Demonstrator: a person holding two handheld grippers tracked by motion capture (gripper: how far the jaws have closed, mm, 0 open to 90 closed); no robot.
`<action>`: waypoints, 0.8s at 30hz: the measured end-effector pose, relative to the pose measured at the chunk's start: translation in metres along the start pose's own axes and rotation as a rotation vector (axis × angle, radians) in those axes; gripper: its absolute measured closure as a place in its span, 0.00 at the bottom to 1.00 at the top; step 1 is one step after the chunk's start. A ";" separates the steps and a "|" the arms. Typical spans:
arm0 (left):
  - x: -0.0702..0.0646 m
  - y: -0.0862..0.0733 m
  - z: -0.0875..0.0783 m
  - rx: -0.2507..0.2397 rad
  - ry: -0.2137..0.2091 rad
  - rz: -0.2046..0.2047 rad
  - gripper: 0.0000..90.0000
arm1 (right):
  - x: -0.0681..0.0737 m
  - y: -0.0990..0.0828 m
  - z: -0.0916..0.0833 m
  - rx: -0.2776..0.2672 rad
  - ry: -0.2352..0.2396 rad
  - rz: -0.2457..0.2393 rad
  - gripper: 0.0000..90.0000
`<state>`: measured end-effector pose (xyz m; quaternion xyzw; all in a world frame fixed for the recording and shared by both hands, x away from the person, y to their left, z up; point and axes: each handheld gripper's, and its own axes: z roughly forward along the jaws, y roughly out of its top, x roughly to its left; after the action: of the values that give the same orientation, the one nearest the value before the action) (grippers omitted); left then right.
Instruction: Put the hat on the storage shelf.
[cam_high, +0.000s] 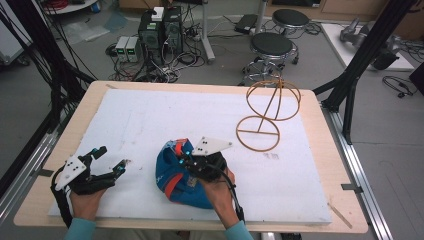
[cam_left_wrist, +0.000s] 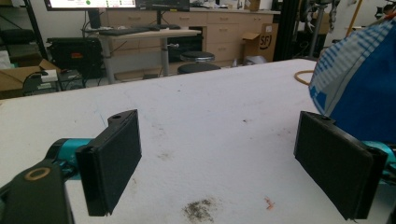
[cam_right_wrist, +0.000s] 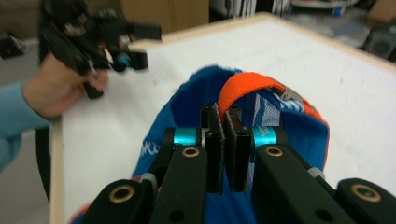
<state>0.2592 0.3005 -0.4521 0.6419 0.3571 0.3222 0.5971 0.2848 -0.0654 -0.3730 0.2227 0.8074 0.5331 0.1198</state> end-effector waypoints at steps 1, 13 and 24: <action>0.000 0.000 0.000 0.000 0.000 0.000 0.17 | 0.003 0.006 -0.003 -0.021 0.006 -0.014 0.98; 0.000 0.000 0.000 -0.003 0.001 -0.002 0.17 | 0.017 0.046 -0.018 -0.096 0.003 -0.094 0.98; 0.000 0.000 0.000 -0.002 0.000 -0.002 0.17 | -0.004 0.075 -0.041 -0.161 -0.012 -0.087 0.98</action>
<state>0.2594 0.3005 -0.4522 0.6407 0.3576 0.3220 0.5982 0.2885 -0.0757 -0.2880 0.1801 0.7701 0.5892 0.1653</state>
